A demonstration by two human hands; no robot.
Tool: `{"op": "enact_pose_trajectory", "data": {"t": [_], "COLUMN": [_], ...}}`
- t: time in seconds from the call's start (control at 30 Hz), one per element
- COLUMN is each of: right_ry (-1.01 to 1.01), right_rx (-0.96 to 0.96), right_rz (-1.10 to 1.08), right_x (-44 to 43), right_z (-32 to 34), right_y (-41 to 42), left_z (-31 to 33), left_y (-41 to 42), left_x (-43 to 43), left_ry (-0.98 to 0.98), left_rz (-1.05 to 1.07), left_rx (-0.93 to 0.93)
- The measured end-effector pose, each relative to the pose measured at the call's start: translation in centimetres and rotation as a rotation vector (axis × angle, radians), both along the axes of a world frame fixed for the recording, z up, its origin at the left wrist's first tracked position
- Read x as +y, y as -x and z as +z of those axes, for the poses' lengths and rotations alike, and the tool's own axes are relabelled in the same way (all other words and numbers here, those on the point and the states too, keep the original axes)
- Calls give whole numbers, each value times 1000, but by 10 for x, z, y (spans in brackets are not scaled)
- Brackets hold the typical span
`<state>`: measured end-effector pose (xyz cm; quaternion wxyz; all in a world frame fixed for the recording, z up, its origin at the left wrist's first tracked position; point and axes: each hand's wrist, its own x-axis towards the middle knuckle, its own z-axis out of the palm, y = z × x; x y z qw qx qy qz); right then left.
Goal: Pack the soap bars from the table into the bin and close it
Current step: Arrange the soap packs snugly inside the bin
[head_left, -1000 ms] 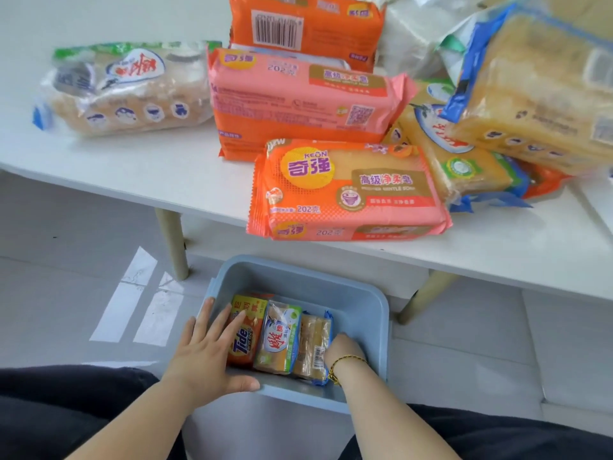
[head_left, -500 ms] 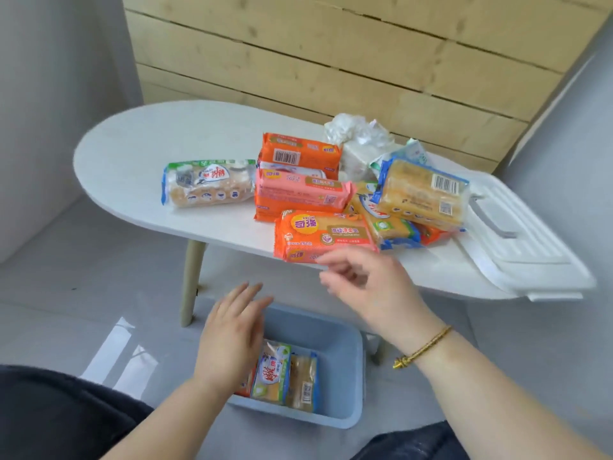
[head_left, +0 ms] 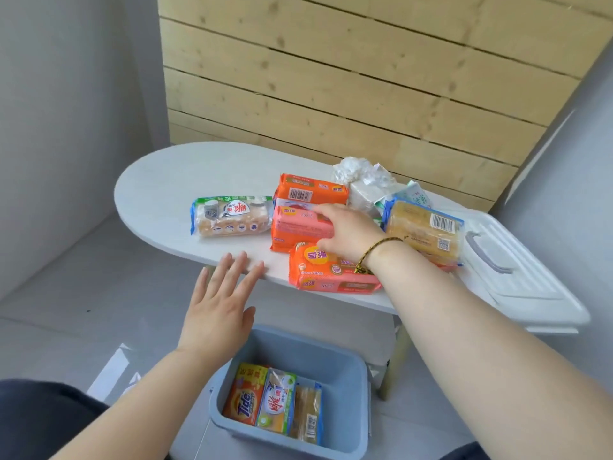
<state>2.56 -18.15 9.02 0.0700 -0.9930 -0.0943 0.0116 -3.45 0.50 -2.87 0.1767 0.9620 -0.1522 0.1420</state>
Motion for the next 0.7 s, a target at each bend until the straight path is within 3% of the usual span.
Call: {"op": "enact_pose_trajectory", "data": {"t": [0.2,0.33,0.5,0.6,0.7], "right_ry": [-44,-60,-335,-564,-688], "right_rx": [-22,-215,-484,-440,-238], "right_rz": [19,46,-1,-9,-36], "right_x": [-1,-6,-10,-14,-23], "right_z": [0,0,26,37,26], "right_y": [-4,11,41,70,104], "left_z": [3,6,8,-1,-18], "left_y": [-2,-1,6,17,31], "left_x": [4,4,3,3,1], "left_ry": [-56,-148,-132,-84,-4], "left_rz": [9,39,51,36,26], "left_rx": [92,86,99,94,148]}}
